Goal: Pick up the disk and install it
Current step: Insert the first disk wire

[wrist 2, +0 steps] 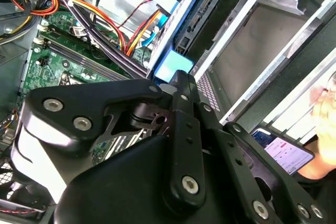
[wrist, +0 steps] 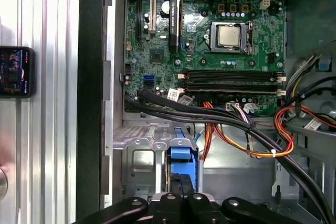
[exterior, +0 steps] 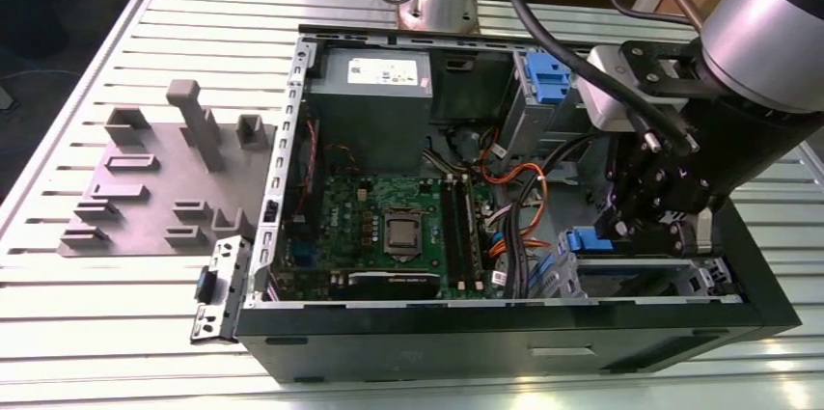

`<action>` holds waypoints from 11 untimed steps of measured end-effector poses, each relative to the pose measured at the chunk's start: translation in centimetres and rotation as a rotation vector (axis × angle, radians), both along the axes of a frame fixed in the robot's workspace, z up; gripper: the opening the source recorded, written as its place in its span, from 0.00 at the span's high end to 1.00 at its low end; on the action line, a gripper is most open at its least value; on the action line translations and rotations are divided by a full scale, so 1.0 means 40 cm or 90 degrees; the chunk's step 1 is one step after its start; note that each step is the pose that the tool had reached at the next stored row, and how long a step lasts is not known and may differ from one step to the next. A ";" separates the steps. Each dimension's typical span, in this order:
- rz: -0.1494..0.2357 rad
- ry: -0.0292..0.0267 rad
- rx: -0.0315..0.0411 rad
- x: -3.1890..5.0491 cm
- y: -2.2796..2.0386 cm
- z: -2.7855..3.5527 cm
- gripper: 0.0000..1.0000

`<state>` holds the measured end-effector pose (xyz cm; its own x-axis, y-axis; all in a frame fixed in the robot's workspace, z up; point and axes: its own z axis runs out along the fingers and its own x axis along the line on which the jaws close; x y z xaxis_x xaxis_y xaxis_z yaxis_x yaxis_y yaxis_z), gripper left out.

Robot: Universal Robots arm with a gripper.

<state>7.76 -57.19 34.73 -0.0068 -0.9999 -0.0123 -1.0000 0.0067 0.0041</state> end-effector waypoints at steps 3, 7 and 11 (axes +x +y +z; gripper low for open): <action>0.000 0.0000 0.0000 0.000 0.000 -0.001 0.89; 0.000 0.0000 0.0000 0.000 0.000 -0.001 0.89; 0.000 0.0000 0.0001 0.000 0.000 -0.003 0.89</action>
